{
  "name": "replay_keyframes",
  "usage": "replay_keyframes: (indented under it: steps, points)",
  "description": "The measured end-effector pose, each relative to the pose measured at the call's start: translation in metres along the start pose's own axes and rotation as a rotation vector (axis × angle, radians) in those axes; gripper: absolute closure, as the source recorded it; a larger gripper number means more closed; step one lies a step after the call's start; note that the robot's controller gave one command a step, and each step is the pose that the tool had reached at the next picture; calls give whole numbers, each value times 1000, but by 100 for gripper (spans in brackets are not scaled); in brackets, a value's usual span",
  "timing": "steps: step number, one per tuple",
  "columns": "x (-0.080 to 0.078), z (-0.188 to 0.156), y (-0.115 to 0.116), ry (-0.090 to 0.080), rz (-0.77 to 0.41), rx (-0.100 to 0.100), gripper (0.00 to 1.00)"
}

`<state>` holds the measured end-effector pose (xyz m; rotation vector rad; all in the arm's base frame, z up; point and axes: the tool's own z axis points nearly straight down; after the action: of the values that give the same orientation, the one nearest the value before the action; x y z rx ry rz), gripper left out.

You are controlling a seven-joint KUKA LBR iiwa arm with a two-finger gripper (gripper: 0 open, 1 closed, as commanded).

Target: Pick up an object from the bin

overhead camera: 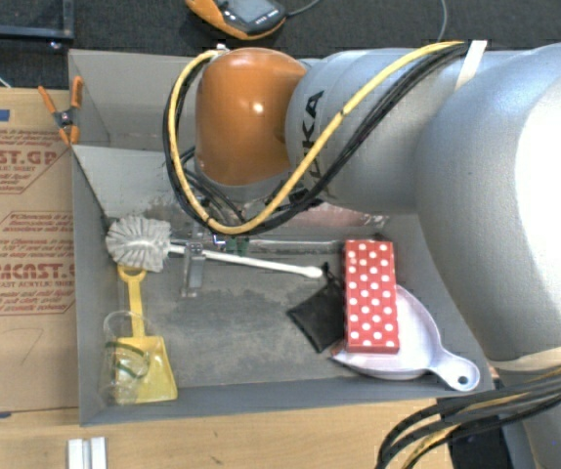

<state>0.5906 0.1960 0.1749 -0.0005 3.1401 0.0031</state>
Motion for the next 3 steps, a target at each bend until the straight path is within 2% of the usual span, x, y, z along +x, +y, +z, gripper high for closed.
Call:
replay_keyframes:
  steps: [1, 2, 3]
  points:
    - [2, 110, -82, 12, 58, 3, 0]
    - [0, 105, -63, -2, 83, -2, 0]
    - [10, 105, -54, 10, 177, 2, 0]
